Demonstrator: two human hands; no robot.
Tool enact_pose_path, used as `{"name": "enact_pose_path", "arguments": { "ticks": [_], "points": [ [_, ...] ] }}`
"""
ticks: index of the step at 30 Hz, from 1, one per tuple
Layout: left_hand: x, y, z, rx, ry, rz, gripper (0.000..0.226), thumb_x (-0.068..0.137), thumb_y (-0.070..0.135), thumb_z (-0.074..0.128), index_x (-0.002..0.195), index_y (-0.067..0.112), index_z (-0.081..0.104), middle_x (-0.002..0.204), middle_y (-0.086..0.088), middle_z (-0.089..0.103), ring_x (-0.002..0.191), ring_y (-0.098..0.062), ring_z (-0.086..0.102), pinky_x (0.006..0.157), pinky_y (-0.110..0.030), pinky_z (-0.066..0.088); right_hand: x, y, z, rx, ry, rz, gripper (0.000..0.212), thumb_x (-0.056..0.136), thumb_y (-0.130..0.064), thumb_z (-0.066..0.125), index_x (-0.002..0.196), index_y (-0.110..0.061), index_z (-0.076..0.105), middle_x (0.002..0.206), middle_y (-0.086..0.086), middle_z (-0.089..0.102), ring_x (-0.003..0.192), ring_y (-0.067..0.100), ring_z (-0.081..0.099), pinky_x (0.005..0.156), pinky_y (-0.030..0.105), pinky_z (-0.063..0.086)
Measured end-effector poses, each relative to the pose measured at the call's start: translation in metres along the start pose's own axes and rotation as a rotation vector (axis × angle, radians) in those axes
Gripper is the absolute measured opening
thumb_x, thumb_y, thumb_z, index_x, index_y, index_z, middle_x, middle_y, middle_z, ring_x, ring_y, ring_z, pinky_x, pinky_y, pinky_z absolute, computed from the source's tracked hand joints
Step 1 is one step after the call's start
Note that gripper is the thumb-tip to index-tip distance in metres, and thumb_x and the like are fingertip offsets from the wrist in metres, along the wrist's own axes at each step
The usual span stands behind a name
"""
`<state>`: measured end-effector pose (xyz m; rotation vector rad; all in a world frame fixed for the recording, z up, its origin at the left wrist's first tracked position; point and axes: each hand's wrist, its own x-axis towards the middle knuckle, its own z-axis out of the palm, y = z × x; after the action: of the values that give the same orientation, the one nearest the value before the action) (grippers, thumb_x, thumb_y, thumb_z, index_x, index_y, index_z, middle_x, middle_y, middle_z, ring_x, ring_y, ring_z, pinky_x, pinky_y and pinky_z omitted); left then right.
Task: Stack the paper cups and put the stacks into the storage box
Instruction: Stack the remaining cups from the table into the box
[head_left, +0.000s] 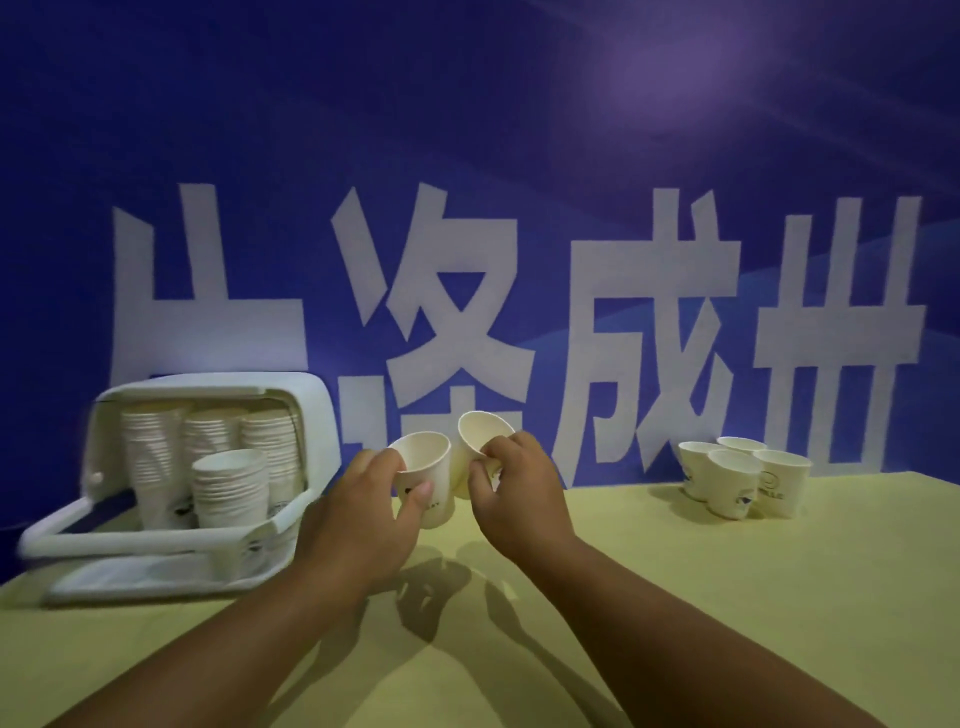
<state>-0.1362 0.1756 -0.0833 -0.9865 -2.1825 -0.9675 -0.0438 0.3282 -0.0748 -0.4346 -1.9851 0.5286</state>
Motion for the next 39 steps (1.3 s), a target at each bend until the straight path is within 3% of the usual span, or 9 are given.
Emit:
{"name": "enact_pose_path", "arguments": {
  "ticks": [4,9,18,24,28,33,39],
  "points": [
    [0.001,-0.031,-0.008,0.044,0.042,-0.017,0.028,0.096,0.054,0.059,0.113,0.037,0.045,0.109,0.015,0.051,0.088,-0.014,0.058,0.065,-0.026,0.05,0.001,-0.018,0.029,0.057,-0.016,0.003,0.028,0.09,-0.036,0.065,0.117,-0.028,0.063,0.114,-0.013,0.057,0.097,0.009,0.056,0.086,0.026,0.055],
    [-0.003,-0.059,-0.021,0.081,0.131,0.018,0.021,0.097,0.047,0.06,0.106,0.032,0.049,0.103,0.013,0.049,0.079,-0.014,0.052,0.057,-0.026,0.038,0.001,-0.039,0.063,0.153,0.008,-0.013,0.018,0.091,-0.034,0.064,0.108,-0.028,0.063,0.104,-0.015,0.054,0.091,0.008,0.055,0.077,0.017,0.05],
    [0.009,-0.084,-0.063,0.025,0.315,0.004,0.02,0.1,0.04,0.055,0.109,0.023,0.053,0.11,0.002,0.056,0.09,-0.026,0.057,0.069,-0.042,0.055,0.023,-0.098,0.104,0.334,0.08,-0.011,0.012,0.096,-0.031,0.057,0.104,-0.024,0.062,0.098,-0.009,0.052,0.086,0.009,0.053,0.069,0.012,0.04],
    [0.021,-0.115,-0.087,-0.017,0.482,-0.142,0.023,0.106,0.036,0.042,0.102,0.019,0.056,0.111,-0.002,0.055,0.09,-0.023,0.053,0.063,-0.029,0.04,0.034,-0.136,0.13,0.456,0.026,0.089,0.013,0.101,-0.026,0.051,0.108,-0.023,0.061,0.101,-0.008,0.048,0.084,0.005,0.049,0.065,0.009,0.033],
    [0.023,-0.133,-0.091,0.107,0.414,-0.239,0.02,0.108,0.033,0.04,0.105,0.019,0.054,0.11,0.002,0.05,0.091,-0.025,0.052,0.067,-0.04,0.044,0.023,-0.139,0.142,0.459,-0.002,0.067,0.013,0.101,-0.024,0.05,0.111,-0.024,0.06,0.098,-0.012,0.045,0.084,-0.001,0.048,0.063,0.006,0.031],
    [0.022,-0.133,-0.089,0.271,0.258,-0.283,0.017,0.108,0.036,0.032,0.105,0.025,0.044,0.113,0.0,0.05,0.092,-0.024,0.051,0.068,-0.042,0.045,0.026,-0.141,0.136,0.475,0.026,0.0,0.011,0.1,-0.02,0.054,0.107,-0.027,0.058,0.106,-0.011,0.044,0.091,0.005,0.049,0.07,0.004,0.031],
    [0.024,-0.129,-0.091,0.341,0.206,-0.246,0.013,0.107,0.033,0.039,0.113,0.024,0.045,0.126,-0.003,0.048,0.11,-0.024,0.046,0.077,-0.044,0.052,0.025,-0.154,0.132,0.425,0.029,-0.125,0.013,0.099,-0.02,0.055,0.11,-0.025,0.06,0.136,-0.006,0.038,0.11,0.009,0.042,0.078,0.006,0.033]
  ]
}}
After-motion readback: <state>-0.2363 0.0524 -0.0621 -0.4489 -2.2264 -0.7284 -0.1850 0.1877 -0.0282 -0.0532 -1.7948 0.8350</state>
